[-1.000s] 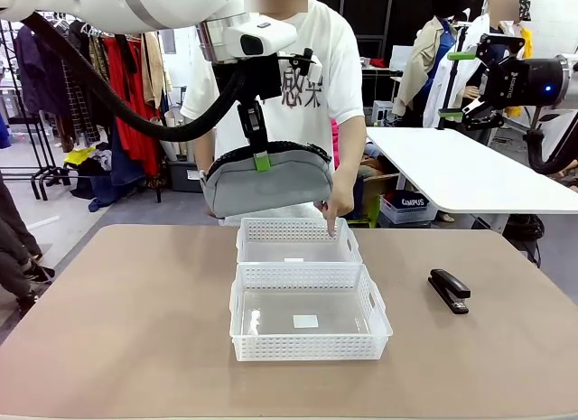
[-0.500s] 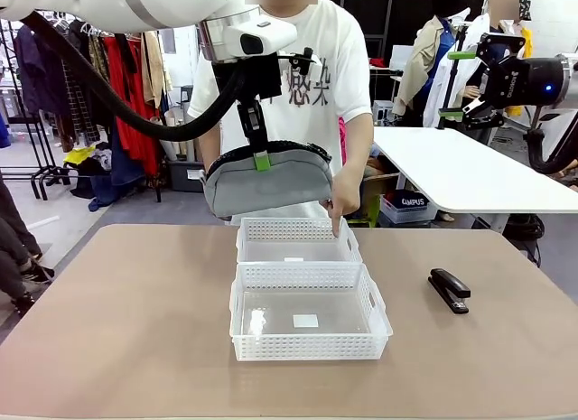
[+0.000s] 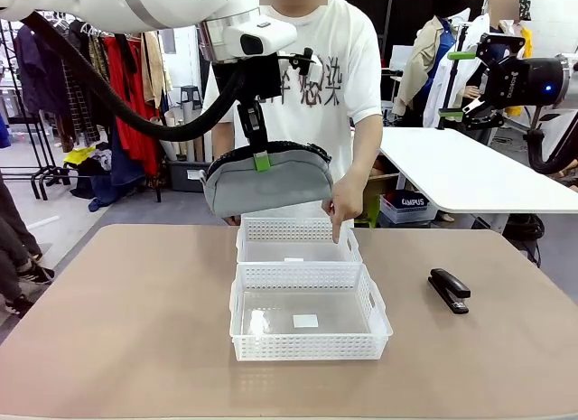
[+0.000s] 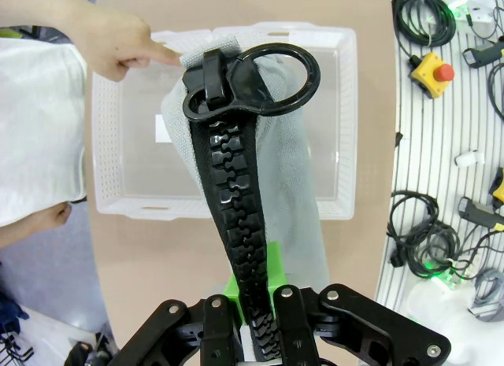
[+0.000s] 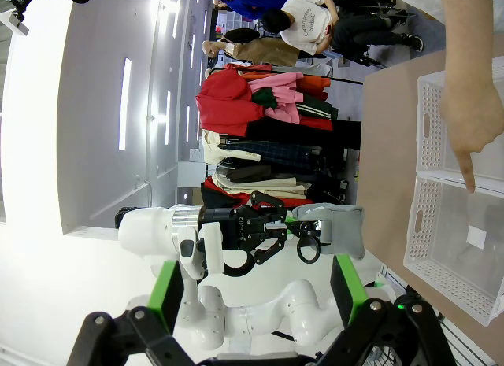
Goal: Distribute items into two baskets.
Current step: Place the picked Pencil pouch into the Organizing basket as instructed by the person.
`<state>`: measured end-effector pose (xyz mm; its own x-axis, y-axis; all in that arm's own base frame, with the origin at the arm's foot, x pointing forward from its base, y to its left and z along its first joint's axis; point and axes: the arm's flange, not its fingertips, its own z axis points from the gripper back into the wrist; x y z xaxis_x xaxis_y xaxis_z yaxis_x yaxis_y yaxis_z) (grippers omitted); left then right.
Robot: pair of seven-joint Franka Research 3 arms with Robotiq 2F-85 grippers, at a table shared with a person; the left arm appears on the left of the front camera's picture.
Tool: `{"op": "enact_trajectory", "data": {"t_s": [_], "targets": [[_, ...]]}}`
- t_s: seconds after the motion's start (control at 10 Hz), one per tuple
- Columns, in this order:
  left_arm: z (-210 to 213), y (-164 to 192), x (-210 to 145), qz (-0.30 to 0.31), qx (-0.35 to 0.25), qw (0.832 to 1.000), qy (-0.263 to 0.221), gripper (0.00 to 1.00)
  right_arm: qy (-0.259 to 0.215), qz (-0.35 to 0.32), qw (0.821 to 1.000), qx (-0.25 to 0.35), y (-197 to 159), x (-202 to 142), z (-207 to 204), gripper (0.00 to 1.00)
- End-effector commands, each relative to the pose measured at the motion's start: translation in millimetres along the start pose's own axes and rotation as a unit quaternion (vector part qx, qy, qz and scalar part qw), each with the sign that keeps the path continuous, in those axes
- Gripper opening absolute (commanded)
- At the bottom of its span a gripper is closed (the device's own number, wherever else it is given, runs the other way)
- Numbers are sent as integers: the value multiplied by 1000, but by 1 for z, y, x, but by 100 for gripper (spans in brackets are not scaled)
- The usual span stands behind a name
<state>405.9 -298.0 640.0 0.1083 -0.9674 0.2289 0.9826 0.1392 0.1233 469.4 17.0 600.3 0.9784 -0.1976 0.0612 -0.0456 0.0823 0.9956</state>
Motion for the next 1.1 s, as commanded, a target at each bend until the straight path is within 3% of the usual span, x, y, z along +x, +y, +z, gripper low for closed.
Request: {"op": "enact_trajectory", "data": {"t_s": [0.0,0.1,0.4,0.6,1.0], "targets": [[-9,-12,10,-3,-4,1000,-3,0,0,0,1000,0,1,0,0,100],[-19,-17,10,-17,-25,1000,7,0,0,0,1000,0,1,0,0,100],[-56,-35,17,-6,-16,1000,-15,0,0,0,1000,0,1,0,0,100],[-83,-38,21,-6,-55,998,-32,0,0,0,1000,0,1,0,0,100],[-142,-40,24,-1,-38,999,-6,0,0,0,1000,0,1,0,0,100]]}}
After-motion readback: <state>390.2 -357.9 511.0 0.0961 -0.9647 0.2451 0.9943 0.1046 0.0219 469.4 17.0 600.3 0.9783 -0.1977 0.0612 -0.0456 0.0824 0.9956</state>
